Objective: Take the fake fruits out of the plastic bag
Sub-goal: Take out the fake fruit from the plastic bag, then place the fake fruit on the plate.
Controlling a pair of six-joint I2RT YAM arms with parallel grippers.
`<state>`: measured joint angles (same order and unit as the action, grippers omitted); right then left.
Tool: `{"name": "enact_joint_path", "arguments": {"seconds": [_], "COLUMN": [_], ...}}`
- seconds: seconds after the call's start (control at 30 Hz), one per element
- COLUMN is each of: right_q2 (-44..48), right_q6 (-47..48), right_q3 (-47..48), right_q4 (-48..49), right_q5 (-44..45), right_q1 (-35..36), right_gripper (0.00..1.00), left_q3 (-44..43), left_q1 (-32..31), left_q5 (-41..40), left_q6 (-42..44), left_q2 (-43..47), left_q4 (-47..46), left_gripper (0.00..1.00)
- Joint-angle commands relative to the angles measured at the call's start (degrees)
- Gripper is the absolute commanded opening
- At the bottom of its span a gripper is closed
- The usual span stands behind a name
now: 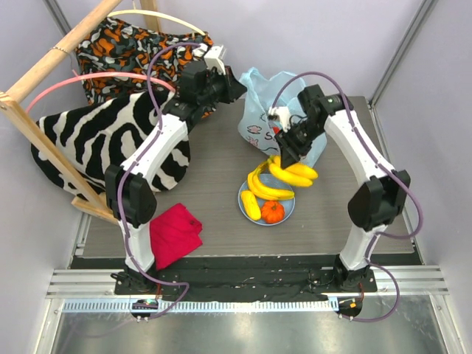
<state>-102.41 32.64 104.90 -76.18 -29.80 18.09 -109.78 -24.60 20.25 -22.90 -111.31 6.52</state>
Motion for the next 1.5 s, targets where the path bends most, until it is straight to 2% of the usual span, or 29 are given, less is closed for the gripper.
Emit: {"name": "enact_joint_path", "arguments": {"seconds": [0.0, 0.03, 0.1, 0.17, 0.37, 0.53, 0.83, 1.03, 1.13, 1.33, 1.47], "right_q2": [-6.4, -7.3, -7.0, -4.8, -3.2, -1.7, 0.1, -0.9, 0.1, 0.7, 0.1], "right_q6": [-0.6, -0.7, -2.0, -4.1, -7.6, -11.0, -14.6, -15.6, -16.0, -18.0, -18.8], "right_q3": [9.0, 10.0, 7.3, 3.0, -4.5, -10.1, -15.7, -17.5, -17.3, -14.4, -15.6], "right_q4": [3.5, 3.4, 4.2, 9.2, 16.9, 25.5, 28.8, 30.0, 30.0, 28.7, 28.6], "right_q5": [5.5, 4.2, 3.7, 8.8, 14.8, 20.8, 26.0, 29.5, 33.4, 33.1, 28.1], "right_q1": [-2.8, -2.9, -2.4, -1.1, 0.5, 4.7, 12.6, 14.6, 15.8, 17.3, 18.1], "right_gripper": [0.20, 0.20, 0.20, 0.18, 0.17, 0.15, 0.15, 0.21, 0.16, 0.13, 0.13], "left_q3": [1.2, 1.9, 3.9, 5.0, 9.9, 12.7, 12.3, 12.2, 12.1, 11.6, 11.5], "left_q1": [0.6, 0.6, 0.6, 0.7, 0.7, 0.9, 1.0, 1.0, 1.0, 1.0, 1.0], "left_q5": [-3.7, -3.6, -3.2, -3.5, -3.9, -5.0, -4.9, -4.0, -3.8, -3.3, -3.1], "left_q6": [2.4, 2.7, 3.3, 3.9, 6.5, 6.6, 6.5, 5.6, 5.5, 4.8, 4.5], "left_q2": [4.4, 5.1, 7.4, 8.8, 13.0, 14.6, 14.0, 13.9, 13.7, 12.8, 12.4], "left_q4": [-0.1, 0.8, 1.6, 3.1, 6.0, 6.7, 6.4, 6.0, 5.8, 5.4, 5.3], "left_gripper": [0.32, 0.49, 0.57, 0.63, 0.64, 0.64, 0.64, 0.64, 0.64, 0.64, 0.64]}}
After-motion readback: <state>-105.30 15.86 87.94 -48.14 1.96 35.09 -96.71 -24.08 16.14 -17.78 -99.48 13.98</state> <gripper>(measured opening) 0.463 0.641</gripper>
